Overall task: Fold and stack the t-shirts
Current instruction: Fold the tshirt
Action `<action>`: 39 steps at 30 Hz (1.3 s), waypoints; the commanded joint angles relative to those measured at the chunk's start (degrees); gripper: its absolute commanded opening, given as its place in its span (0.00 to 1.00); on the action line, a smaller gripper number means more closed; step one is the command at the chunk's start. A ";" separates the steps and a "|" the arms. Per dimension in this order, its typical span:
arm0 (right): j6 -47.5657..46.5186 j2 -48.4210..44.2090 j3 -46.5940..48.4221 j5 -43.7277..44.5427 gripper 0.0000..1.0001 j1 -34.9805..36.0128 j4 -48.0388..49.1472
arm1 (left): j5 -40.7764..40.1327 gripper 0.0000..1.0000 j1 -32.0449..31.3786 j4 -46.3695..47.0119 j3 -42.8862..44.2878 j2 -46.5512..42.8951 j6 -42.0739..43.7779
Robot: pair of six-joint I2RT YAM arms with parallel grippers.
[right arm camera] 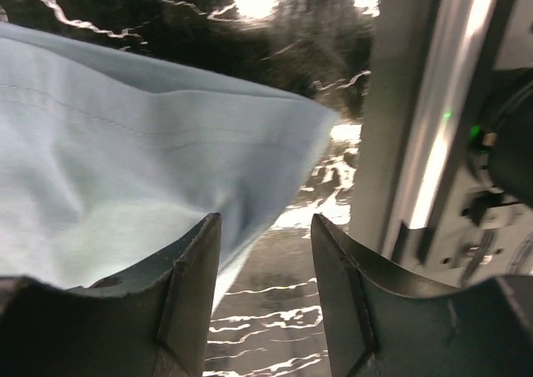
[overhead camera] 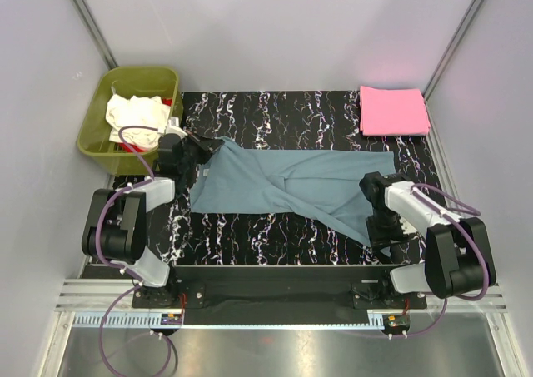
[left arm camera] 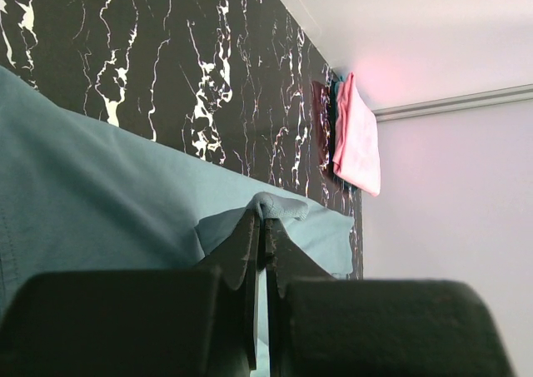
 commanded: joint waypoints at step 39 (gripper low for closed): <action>-13.48 -12.20 6.02 23.42 0.00 -0.25 -12.33 | -16.36 0.00 -7.46 -28.04 -14.33 -39.34 10.53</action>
